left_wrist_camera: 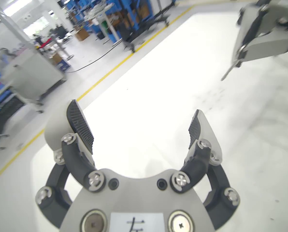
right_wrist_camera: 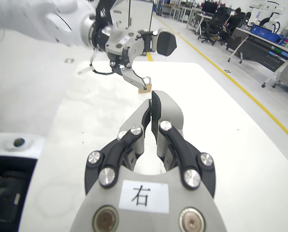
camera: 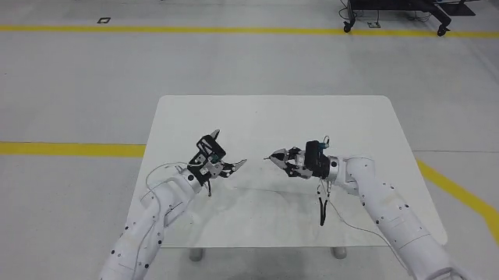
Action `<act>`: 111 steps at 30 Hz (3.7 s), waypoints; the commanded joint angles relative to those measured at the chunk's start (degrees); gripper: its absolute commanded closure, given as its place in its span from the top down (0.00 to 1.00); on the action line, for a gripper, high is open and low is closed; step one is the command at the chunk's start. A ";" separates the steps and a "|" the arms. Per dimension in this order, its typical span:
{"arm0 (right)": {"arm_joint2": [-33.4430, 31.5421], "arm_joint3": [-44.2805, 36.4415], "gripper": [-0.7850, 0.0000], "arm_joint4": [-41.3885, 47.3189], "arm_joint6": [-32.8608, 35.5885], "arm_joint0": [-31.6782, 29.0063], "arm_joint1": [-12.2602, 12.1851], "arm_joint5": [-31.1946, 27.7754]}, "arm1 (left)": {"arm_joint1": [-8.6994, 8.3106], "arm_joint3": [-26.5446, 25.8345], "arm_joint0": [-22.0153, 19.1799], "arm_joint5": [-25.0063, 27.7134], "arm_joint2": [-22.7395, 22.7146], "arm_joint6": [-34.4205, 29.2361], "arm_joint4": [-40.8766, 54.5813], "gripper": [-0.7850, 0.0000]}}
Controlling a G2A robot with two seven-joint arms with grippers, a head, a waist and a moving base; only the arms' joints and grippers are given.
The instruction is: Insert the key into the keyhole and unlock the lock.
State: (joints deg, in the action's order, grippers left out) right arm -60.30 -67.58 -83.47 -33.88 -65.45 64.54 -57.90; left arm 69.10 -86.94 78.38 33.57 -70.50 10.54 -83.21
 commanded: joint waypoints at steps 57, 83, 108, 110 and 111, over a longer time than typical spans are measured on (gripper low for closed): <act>37.66 10.69 0.37 29.08 -12.39 19.91 -4.51 -0.10 | -5.66 34.05 -38.67 24.43 57.64 35.75 34.16 0.00; 37.58 9.97 0.09 26.47 -0.98 21.58 -5.13 -0.10 | -7.17 34.54 -40.57 24.43 58.31 33.78 26.19 0.00; 37.91 8.81 0.00 26.46 -1.05 21.92 -6.15 -0.10 | -8.09 34.07 -38.53 24.33 51.68 30.53 24.09 1.00; 37.47 8.65 0.00 25.97 -2.07 21.56 -6.49 -0.10 | -8.80 33.24 -37.62 23.02 50.16 30.35 23.58 1.00; 37.28 8.59 0.00 25.82 -2.37 21.46 -6.61 -0.10 | -9.06 32.94 -37.32 22.63 49.68 30.19 23.50 1.00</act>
State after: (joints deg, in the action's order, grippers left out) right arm -22.79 -58.93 -57.48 -35.87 -43.86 58.09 -58.00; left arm 60.39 -53.61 40.64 56.84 -20.16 40.97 -59.56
